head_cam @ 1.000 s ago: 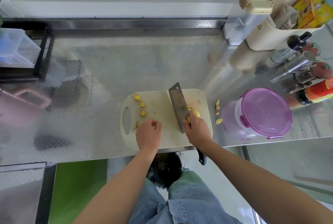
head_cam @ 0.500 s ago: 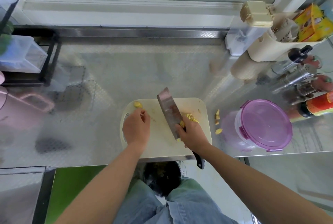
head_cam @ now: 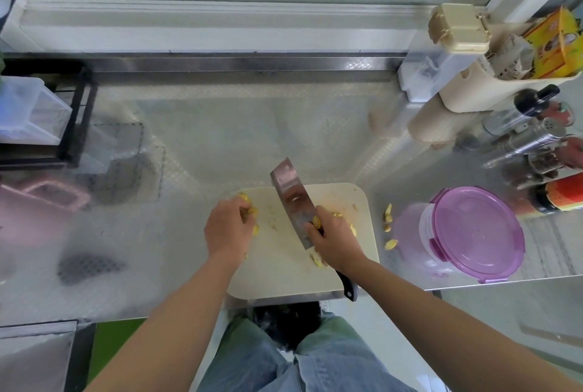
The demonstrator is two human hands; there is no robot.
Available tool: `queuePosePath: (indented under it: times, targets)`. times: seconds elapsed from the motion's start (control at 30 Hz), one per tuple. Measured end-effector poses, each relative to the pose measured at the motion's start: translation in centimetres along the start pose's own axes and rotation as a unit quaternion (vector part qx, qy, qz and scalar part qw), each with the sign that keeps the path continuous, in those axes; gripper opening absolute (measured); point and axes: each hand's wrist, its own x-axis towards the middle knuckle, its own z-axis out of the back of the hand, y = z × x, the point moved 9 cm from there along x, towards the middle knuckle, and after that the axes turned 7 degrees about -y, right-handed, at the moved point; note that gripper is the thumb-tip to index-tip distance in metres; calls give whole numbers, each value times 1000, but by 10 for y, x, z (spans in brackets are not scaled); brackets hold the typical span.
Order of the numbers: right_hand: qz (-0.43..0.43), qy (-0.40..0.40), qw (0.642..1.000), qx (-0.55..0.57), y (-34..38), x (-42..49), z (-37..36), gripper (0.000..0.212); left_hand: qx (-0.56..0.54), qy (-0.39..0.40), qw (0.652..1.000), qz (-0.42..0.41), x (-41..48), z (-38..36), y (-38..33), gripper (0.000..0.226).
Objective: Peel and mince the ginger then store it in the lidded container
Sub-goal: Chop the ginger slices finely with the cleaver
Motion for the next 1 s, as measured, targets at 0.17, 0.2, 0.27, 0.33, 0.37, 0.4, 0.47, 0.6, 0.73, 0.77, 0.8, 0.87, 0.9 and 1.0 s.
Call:
queuePosePath:
  times: [0.17,0.2,0.27,0.33,0.37,0.4,0.47,0.6,0.73,0.77,0.8,0.87,0.9,1.0]
  targets:
    - [-2,4,1000,2,-1,2,-3,15,-29,8,1000,9,3,-2,4,19]
    - [0,3,1000,0,-1,1,-3,14,-26,10,1000,2,3,-2,3,20]
    - [3,2,1000,-5,0,0,-3,14,-5,16,1000,-22,3,-3,0,23]
    - [4,4,1000,-8,0,-1,-4,14,16,20,999,-36,3,-3,-2,25]
    - [5,6,1000,-10,0,-2,-5,14,21,20,999,-39,3,-3,-3,26]
    - [7,6,1000,-14,1,-2,-5,14,23,18,999,-41,3,-3,-4,25]
    - [11,7,1000,-19,1,-3,-5,12,26,16,998,-46,4,-2,-7,19]
    - [9,8,1000,-14,1,-5,-5,10,21,21,999,-42,5,-2,-9,9]
    - [3,4,1000,-9,1,-7,-4,13,-55,23,998,7,5,-2,-3,10]
    - [0,3,1000,-5,0,-7,-3,14,-70,19,997,15,4,0,-3,10]
    - [-4,2,1000,1,0,-8,-2,15,-87,14,996,21,4,3,-4,10]
    - [-10,1,1000,10,0,-10,0,17,-129,9,991,28,3,5,-9,10]
    - [-11,1,1000,13,1,-11,2,18,-149,13,988,29,2,5,-12,10]
    - [-15,-3,1000,14,0,-14,5,19,-205,51,977,33,-6,-8,-28,10]
